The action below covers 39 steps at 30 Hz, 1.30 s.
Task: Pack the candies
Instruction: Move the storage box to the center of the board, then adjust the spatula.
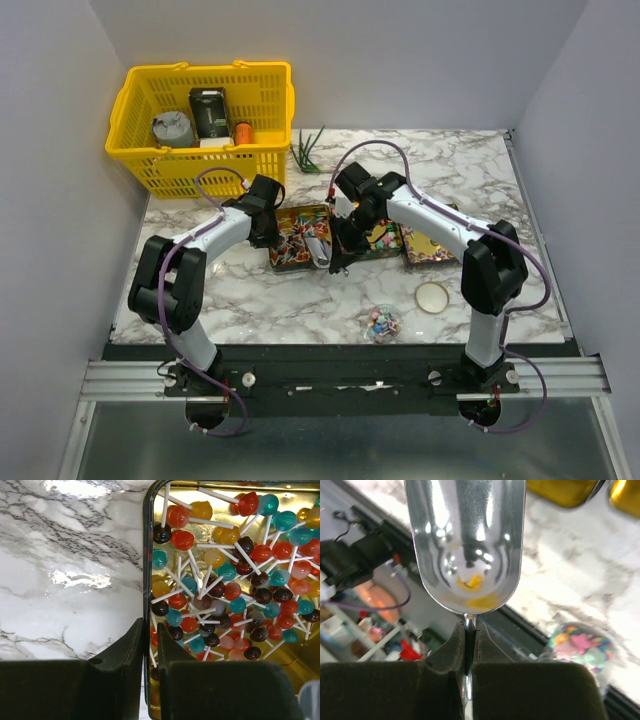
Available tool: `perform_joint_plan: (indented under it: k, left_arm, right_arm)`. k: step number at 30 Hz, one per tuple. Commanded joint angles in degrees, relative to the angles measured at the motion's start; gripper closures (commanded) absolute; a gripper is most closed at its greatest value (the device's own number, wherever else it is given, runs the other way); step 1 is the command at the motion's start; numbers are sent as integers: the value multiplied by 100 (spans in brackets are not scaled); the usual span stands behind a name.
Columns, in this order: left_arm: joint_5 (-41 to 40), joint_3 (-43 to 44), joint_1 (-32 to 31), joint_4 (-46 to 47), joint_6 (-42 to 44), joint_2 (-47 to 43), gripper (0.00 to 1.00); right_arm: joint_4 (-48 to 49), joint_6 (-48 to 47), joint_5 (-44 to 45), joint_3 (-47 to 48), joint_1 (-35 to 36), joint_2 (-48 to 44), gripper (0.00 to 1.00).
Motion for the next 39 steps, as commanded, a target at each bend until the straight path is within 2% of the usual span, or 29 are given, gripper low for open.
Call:
perform_joint_plan:
  k: [1, 6, 9, 14, 18, 21, 22, 25, 29, 39]
  left_arm:
    - [275, 159, -109, 409, 395, 8, 83]
    - [187, 151, -144, 436, 685, -71, 84]
    - [248, 89, -214, 532, 756, -106, 83]
    - [266, 89, -416, 568, 800, -62, 80]
    - [231, 176, -434, 515, 818, -88, 75]
    - [152, 291, -434, 383, 844, -167, 59]
    - [152, 309, -434, 366, 862, -237, 50]
    - [134, 379, -434, 313, 871, -422, 34]
    - [230, 441, -425, 260, 836, -677, 25]
    - [1276, 415, -399, 619, 1046, -1345, 4]
  right_arm:
    - [-696, -720, 1214, 782, 35, 345, 99]
    - [-1294, -1590, 2452, 1399, 114, 548, 99]
    - [-1443, -2003, 2858, 1558, 158, 565, 99]
    - [-1400, -2514, 3711, 1470, 272, 513, 99]
    - [-866, -3154, 4555, 1094, 343, 250, 99]
    - [-173, -3550, 5012, 636, 369, -153, 99]
    - [-4, -3656, 5117, 426, 369, -251, 99]
    - [603, -4016, 5250, 170, 369, -638, 99]
    - [841, -4289, 5049, 99, 369, -788, 99]
    - [1131, -4405, 4328, -129, 641, -1262, 99]
